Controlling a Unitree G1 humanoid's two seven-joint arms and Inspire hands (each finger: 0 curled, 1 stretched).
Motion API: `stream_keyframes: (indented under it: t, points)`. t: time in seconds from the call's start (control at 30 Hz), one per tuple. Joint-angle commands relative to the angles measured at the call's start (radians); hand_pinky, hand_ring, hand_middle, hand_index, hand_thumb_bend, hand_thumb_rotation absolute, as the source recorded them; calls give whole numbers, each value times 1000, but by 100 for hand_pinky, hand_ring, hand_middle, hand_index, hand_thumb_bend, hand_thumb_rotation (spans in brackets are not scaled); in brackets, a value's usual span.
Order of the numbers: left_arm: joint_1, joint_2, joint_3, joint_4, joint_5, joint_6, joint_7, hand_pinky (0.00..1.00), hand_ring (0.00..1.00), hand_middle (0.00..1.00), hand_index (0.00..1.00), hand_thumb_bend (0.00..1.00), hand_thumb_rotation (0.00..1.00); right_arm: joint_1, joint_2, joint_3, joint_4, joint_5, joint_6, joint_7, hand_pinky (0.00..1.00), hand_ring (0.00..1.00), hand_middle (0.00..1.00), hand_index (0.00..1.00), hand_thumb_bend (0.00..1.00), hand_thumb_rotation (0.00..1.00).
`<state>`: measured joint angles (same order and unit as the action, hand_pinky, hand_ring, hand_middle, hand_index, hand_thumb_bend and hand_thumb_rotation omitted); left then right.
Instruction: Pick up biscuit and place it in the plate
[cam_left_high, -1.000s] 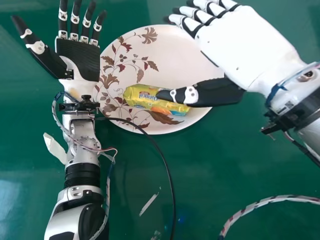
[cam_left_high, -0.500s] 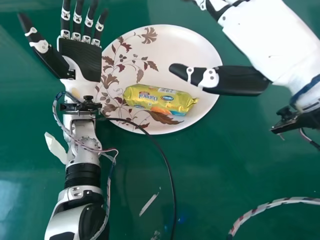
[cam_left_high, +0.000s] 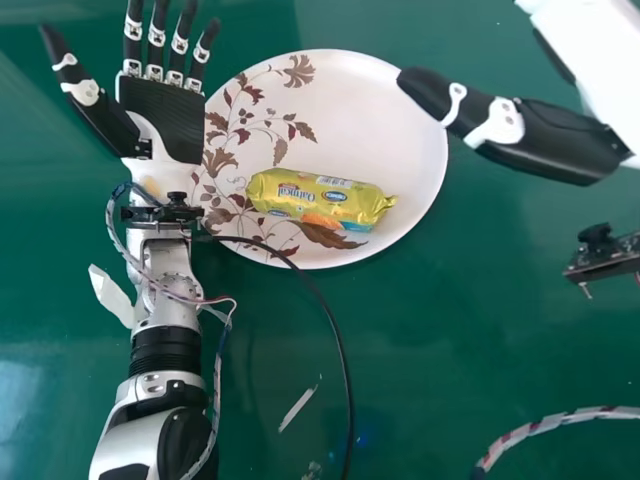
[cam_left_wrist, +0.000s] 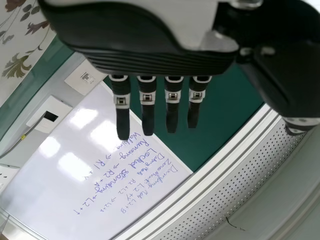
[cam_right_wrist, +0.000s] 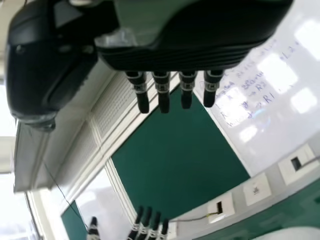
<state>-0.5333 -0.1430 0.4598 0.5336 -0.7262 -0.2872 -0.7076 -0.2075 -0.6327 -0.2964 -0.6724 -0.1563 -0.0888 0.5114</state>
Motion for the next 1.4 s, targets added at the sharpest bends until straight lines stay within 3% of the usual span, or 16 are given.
stream_keyframes:
  t: [0.0,0.1,0.2,0.37,0.53,0.63,0.83,0.97,1.17,1.37]
  points:
    - [119,-66,19,126,-25,35,15,72,84,88,91,87,75,26,17,-31,7,69,-15,-14,100,100,100,100,86,53]
    - [118,-69,21,126,-26,31,27,80,87,91,92,86,72,49,45,-56,30,218,-3,-3,100,100,100,100,88,55]
    - [117,-69,23,129,-32,29,16,82,89,92,93,84,72,64,58,-70,59,323,-11,7,100,100,100,100,86,53]
    - [115,-71,26,130,-39,32,11,88,87,91,93,87,81,105,83,-85,69,367,-13,-24,100,100,100,100,80,46]
    - [110,-70,30,127,-64,57,4,86,86,92,93,89,89,145,132,-86,88,405,-41,-51,100,100,100,100,79,37]
    - [110,-62,22,132,-56,45,-1,84,87,93,94,93,93,163,162,-79,117,459,-60,-43,100,100,100,100,75,36]
    - [104,-48,35,146,-57,30,-2,95,92,96,95,95,89,190,237,-61,170,620,-80,-14,100,100,100,100,67,39]
    - [100,-34,48,135,-69,39,3,92,90,96,94,96,86,185,294,-37,229,730,-112,34,100,100,100,100,70,34]
    - [134,-39,25,42,-50,29,3,79,84,94,93,100,90,171,386,-11,327,808,-190,95,100,100,100,99,71,40]
    - [189,-36,-4,-96,-47,94,50,79,85,94,92,100,91,171,464,-3,402,950,-171,148,89,98,100,90,77,28]
